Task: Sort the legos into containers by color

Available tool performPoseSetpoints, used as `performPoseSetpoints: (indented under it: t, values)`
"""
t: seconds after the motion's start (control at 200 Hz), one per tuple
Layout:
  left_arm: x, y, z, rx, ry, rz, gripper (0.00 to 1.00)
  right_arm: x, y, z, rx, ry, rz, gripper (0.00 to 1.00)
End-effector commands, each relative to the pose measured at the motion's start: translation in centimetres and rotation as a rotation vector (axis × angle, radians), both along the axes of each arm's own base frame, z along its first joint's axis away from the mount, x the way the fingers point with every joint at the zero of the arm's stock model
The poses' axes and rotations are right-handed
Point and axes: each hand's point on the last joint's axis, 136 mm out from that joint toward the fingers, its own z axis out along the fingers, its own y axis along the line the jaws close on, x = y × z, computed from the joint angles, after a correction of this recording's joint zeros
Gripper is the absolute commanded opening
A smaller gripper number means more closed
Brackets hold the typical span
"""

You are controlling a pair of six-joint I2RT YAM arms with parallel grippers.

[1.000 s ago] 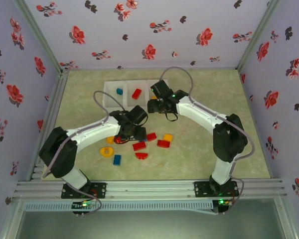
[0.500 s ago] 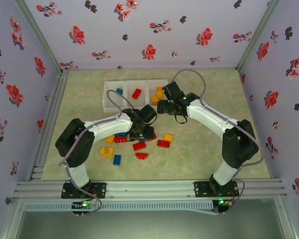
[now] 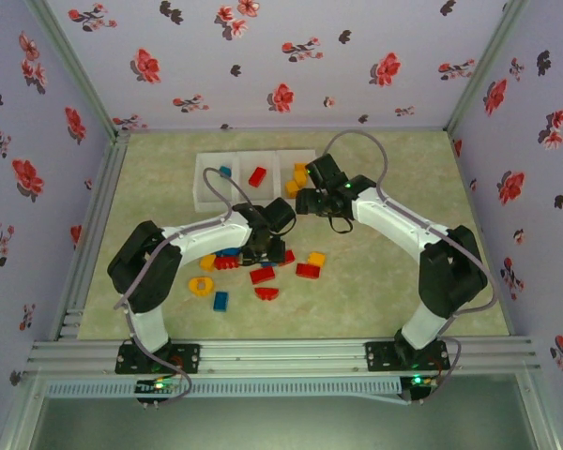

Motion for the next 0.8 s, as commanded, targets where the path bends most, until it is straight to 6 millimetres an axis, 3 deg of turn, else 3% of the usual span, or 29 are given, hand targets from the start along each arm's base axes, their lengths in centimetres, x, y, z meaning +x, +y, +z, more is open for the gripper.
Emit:
performPoseSetpoints:
  t: [0.0, 0.3, 0.595, 0.795]
  values:
    - [0.2, 1.2, -0.4, 0.060, 0.002, -0.008, 0.62, 0.3, -0.3, 0.5, 0.011, -0.016, -0.020, 0.77]
    - [0.6, 2.4, -1.1, 0.134, 0.006, -0.019, 0.59, 0.5, -0.2, 0.7, 0.007, -0.018, -0.020, 0.77]
    - [1.0, 1.6, -1.2, 0.117, 0.002, -0.047, 0.69, 0.5, -0.3, 0.7, 0.000, -0.016, -0.020, 0.77]
    - [1.3, 0.9, -0.9, 0.093, -0.006, -0.062, 0.70, 0.5, -0.4, 0.6, -0.008, -0.016, -0.020, 0.77]
